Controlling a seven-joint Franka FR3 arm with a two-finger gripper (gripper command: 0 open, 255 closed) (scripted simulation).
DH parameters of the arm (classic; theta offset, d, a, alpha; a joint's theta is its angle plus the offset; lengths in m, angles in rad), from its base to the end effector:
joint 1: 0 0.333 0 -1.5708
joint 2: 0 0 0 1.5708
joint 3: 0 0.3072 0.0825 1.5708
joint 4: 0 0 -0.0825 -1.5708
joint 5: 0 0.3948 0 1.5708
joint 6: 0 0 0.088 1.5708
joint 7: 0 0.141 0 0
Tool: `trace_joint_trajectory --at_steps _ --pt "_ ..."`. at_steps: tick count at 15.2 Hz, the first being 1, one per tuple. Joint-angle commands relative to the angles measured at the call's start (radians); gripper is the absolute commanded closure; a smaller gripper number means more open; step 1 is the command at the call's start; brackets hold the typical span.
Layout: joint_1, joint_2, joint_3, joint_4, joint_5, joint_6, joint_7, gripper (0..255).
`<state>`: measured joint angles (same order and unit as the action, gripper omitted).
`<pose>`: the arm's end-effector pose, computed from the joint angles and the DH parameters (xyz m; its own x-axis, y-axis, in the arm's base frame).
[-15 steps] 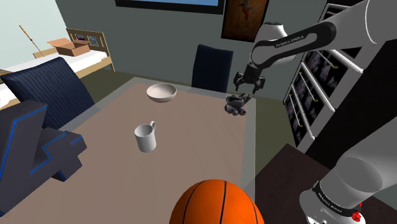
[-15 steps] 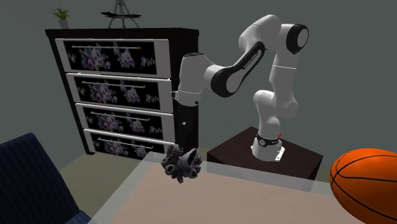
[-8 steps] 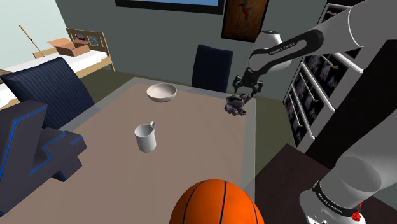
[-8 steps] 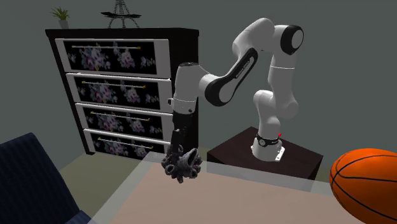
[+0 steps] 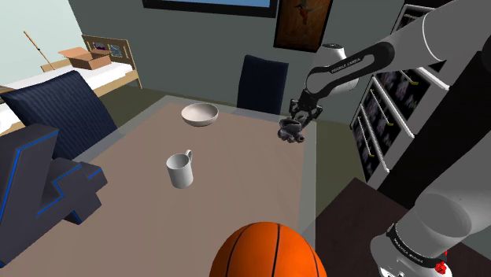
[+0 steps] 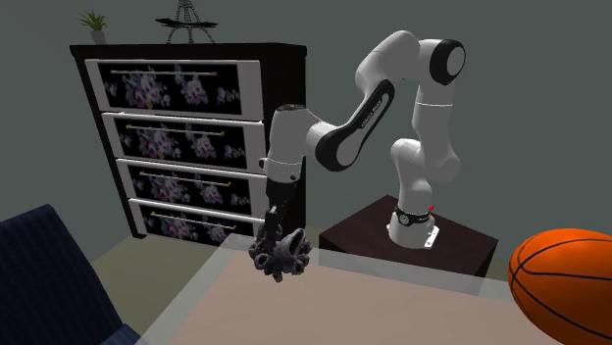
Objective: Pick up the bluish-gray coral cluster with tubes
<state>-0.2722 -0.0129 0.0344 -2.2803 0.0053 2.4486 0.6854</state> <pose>0.5309 -0.1286 0.3284 0.5881 -0.7970 0.1372 -0.7894 -0.6026 -0.1169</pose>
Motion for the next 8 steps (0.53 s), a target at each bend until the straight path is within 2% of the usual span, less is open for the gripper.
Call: trace_joint_trajectory --at_steps 1,6,8 --pt "0.0 0.0 0.0 -0.001 0.0 0.0 0.0 255" --pt "0.001 0.0 0.001 -0.002 0.0 0.0 0.001 255" --pt "0.001 -0.015 0.001 0.01 0.0 -0.027 0.001 255"
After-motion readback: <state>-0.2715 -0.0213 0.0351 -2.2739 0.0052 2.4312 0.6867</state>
